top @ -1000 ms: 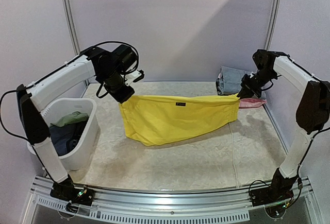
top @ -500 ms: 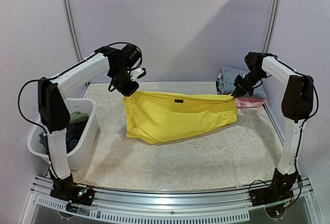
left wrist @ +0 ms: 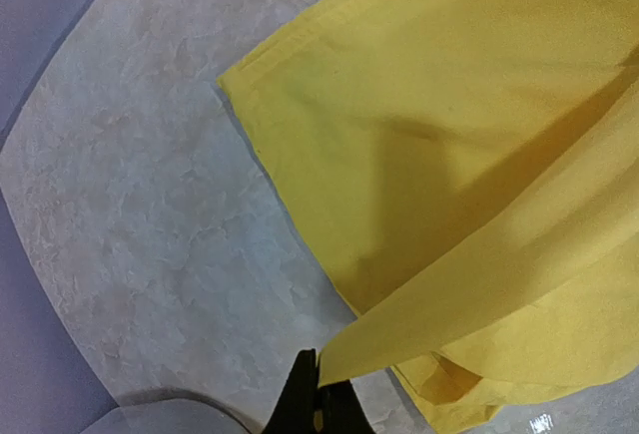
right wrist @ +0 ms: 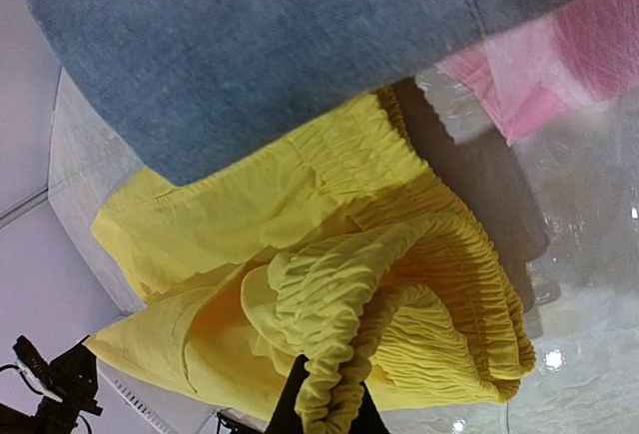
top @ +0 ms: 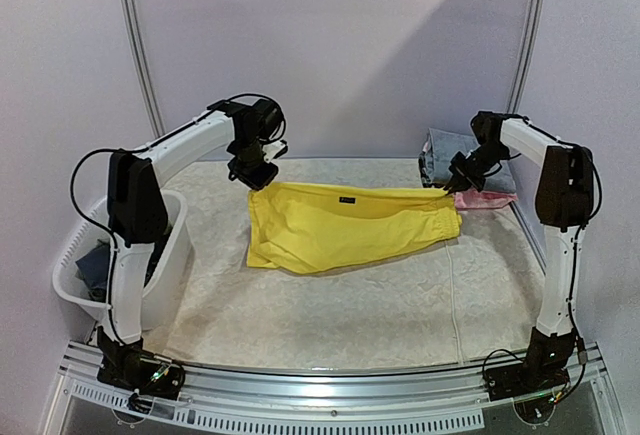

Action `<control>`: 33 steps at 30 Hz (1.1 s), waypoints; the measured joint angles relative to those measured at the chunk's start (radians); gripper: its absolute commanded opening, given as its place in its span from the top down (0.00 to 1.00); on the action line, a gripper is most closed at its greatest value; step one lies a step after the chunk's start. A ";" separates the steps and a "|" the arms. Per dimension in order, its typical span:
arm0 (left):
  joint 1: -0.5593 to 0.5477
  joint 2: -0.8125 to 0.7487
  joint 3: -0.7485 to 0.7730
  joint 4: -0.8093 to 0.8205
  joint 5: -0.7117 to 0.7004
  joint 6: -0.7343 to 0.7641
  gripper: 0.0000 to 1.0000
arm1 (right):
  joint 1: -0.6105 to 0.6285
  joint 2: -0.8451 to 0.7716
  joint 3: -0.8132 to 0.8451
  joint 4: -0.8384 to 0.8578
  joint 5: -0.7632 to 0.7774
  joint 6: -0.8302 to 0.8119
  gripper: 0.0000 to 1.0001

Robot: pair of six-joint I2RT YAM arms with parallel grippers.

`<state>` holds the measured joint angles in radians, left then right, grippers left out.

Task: Fold and stack the mixed laundry pile
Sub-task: Fold the flattened shorts at the center of the board.

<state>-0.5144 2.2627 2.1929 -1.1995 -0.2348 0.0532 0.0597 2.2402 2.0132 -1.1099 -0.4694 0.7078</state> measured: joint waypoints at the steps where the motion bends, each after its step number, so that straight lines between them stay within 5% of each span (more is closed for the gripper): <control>1: 0.002 0.008 0.004 0.000 -0.002 -0.003 1.00 | 0.000 0.002 0.002 0.005 -0.004 0.005 1.00; 7: 0.014 0.045 0.019 -0.007 -0.010 -0.033 1.00 | 0.000 0.021 0.008 0.051 -0.032 0.032 1.00; 14: 0.031 0.101 0.068 0.005 -0.005 -0.103 0.99 | 0.000 0.046 0.008 0.115 -0.050 0.078 0.78; 15: 0.033 0.111 0.074 0.011 -0.005 -0.117 0.92 | 0.000 0.046 0.008 0.125 -0.050 0.084 0.74; 18: 0.046 0.158 0.105 0.021 -0.010 -0.183 0.47 | -0.003 0.046 0.008 0.159 -0.048 0.103 0.65; 21: 0.060 0.187 0.117 0.034 -0.032 -0.246 0.16 | -0.009 0.042 0.007 0.181 -0.034 0.110 0.57; 33: 0.061 0.037 0.032 0.084 -0.076 -0.330 0.13 | -0.012 -0.184 -0.097 0.200 0.108 0.056 0.48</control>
<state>-0.4530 2.3001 2.2250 -1.1156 -0.3107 -0.2771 0.0479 2.0563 1.9167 -0.9096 -0.3611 0.7639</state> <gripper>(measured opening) 0.878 0.537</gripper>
